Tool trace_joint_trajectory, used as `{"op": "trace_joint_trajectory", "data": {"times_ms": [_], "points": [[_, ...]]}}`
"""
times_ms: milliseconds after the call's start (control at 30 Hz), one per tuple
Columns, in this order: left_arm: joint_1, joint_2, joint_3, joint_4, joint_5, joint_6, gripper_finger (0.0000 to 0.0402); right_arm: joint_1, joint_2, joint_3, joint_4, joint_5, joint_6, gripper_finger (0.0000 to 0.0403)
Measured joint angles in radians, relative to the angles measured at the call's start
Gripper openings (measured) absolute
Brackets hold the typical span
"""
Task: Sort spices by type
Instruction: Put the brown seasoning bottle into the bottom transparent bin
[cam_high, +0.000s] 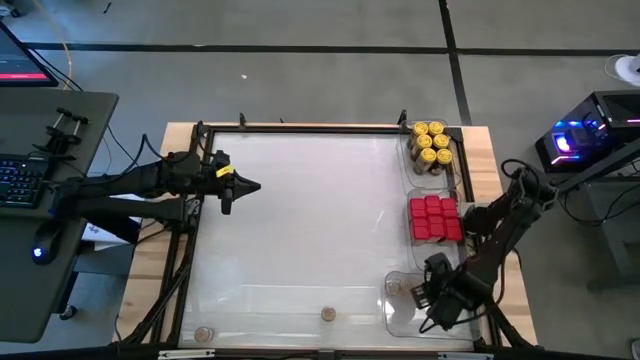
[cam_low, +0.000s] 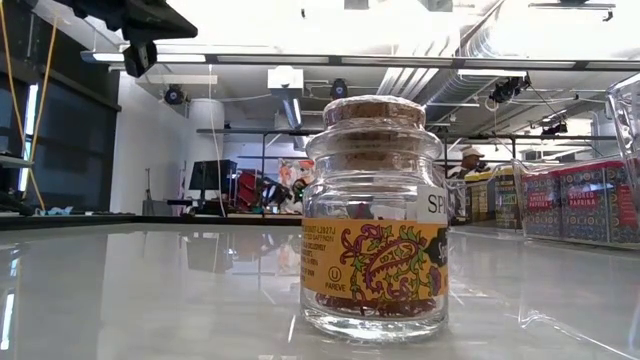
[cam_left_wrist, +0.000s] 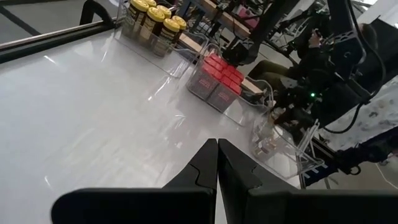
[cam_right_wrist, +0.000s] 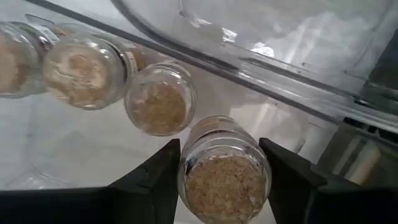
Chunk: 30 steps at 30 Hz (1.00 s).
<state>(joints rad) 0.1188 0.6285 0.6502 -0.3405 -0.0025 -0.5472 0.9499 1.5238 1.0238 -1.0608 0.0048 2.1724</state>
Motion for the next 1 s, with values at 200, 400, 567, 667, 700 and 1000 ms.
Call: {"op": "trace_joint_trajectory", "data": {"times_ms": [200,400,567,667,700,1000], "points": [[0.0,0.0,0.0,0.002,-0.003,-0.002,0.0,0.008,0.0,-0.042,0.007,0.029,-0.009,0.0197],[0.0,0.0,0.0,0.002,-0.003,-0.002,0.0,0.006,0.0,-0.052,0.003,0.06,-0.027,0.0231],[0.0,0.0,0.0,0.002,-0.005,-0.001,0.0,0.006,0.0,-0.052,0.002,0.067,-0.039,0.0235],[0.0,0.0,0.0,0.002,-0.005,-0.001,0.0,0.006,0.0,-0.047,-0.002,0.06,-0.07,0.0236],[0.0,0.0,0.0,0.002,-0.005,0.0,0.0,0.005,0.0,-0.04,-0.01,0.054,-0.086,0.0236],[0.0,0.0,0.0,0.0,-0.005,0.019,0.0,0.05,-0.027,0.179,-0.169,0.025,-0.1,0.0206]]}}
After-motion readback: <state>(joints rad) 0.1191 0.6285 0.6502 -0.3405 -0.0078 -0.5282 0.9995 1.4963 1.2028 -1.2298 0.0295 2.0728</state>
